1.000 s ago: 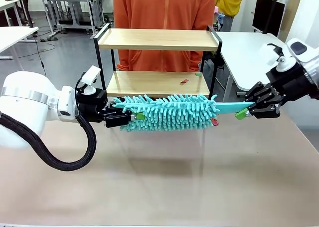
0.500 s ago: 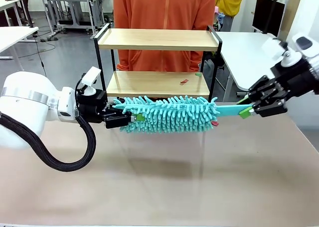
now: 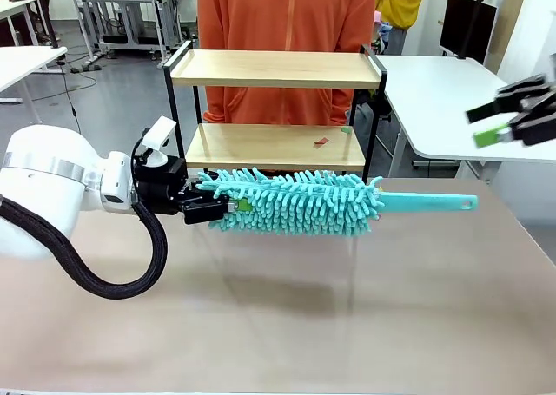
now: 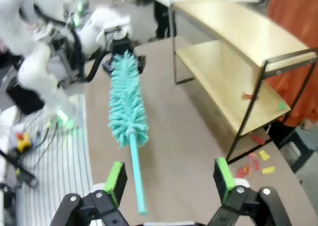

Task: Clean the shelf.
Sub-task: Hand the Duster back to the human.

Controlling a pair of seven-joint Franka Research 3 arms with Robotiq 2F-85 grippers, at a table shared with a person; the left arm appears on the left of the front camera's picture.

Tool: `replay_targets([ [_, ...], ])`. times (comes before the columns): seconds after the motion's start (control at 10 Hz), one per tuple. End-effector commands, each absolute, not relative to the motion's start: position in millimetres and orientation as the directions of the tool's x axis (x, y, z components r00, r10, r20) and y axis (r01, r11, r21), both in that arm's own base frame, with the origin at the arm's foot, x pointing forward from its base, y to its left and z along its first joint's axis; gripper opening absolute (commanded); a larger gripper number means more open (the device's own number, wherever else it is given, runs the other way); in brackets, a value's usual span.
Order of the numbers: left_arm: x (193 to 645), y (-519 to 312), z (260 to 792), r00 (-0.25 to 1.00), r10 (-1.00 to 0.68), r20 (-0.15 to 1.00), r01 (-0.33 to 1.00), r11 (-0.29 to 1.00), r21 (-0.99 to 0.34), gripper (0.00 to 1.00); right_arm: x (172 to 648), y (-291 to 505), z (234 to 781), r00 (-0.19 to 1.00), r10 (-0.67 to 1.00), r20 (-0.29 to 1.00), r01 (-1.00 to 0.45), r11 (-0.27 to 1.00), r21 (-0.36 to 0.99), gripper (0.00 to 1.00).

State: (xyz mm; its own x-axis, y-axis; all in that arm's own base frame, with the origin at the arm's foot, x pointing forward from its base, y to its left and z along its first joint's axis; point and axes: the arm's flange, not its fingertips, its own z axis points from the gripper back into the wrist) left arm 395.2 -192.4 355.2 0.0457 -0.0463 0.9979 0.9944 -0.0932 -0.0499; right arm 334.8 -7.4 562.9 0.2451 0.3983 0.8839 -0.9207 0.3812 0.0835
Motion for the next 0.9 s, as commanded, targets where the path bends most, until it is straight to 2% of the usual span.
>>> replay_targets([
  [0.0, 396, -193, 358, 0.05, -0.04, 0.998, 0.995, -0.088, -0.053, 0.0, 329, -34, 562, 0.288, 0.189, 0.939, -0.844, 0.514, 0.155, 1.0],
  [0.1, 396, -193, 358, 0.05, -0.04, 0.998, 0.995, -0.088, -0.053, 0.0, 325, -51, 563, 0.281, 0.102, 0.954, -0.817, 0.547, 0.182, 1.0],
  [0.3, 396, -193, 358, 0.05, -0.04, 0.998, 0.995, -0.088, -0.053, 0.0, 324, -61, 560, 0.273, 0.063, 0.96, -0.808, 0.557, 0.193, 1.0],
  [0.4, 395, -192, 355, 0.046, -0.046, 0.998, 0.994, -0.093, -0.05, 0.18, 327, -58, 557, 0.272, 0.075, 0.959, -0.821, 0.538, 0.191, 1.0],
  [0.8, 380, -142, 432, 0.048, 0.232, 0.971, 0.998, 0.018, -0.054, 0.18, 325, -75, 568, 0.303, 0.076, 0.95, -0.799, 0.563, 0.21, 1.0],
])
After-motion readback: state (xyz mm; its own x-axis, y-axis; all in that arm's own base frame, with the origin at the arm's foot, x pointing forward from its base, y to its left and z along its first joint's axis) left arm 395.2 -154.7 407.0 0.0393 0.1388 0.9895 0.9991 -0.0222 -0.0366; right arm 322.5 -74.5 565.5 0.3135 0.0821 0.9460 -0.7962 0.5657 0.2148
